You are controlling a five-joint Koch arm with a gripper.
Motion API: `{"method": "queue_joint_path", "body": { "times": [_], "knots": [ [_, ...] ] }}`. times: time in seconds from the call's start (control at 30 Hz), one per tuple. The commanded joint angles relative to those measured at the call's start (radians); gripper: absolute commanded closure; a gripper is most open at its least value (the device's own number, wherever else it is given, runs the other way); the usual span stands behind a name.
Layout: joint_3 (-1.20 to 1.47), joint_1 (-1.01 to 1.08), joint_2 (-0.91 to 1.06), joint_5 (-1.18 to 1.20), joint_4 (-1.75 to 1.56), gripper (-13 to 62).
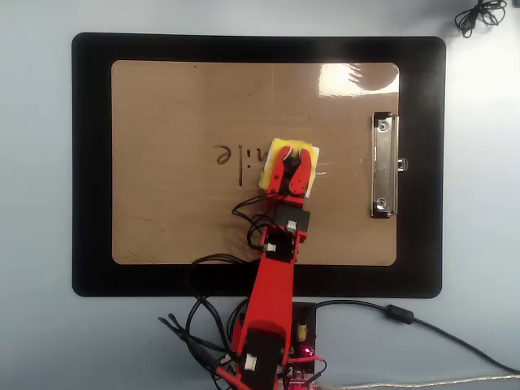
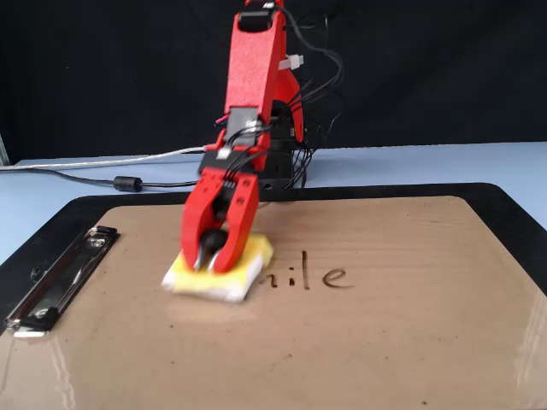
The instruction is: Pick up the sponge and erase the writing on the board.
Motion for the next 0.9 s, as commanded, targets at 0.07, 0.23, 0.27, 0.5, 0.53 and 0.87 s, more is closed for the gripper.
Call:
{"method": "queue_joint_path", "body": {
  "times": [0.07,0.23,0.27,0.5,0.53,0.87],
  "knots": [
    [0.273,0.011,0.348,-0.037,0.011,57.3],
    [-0.115,0.011,-0.067,-0.055,-0.008,57.3],
    [-0.196,0.011,-0.130,-0.055,-0.017,57.3],
    [0.210,-0.150,0.235,-0.187,-0.017,57.3],
    [0.258,-0.184,0.311,-0.210,-0.015,57.3],
    [-0.190,-0.218,-0.186,-0.225,-0.051,57.3]
  ]
}}
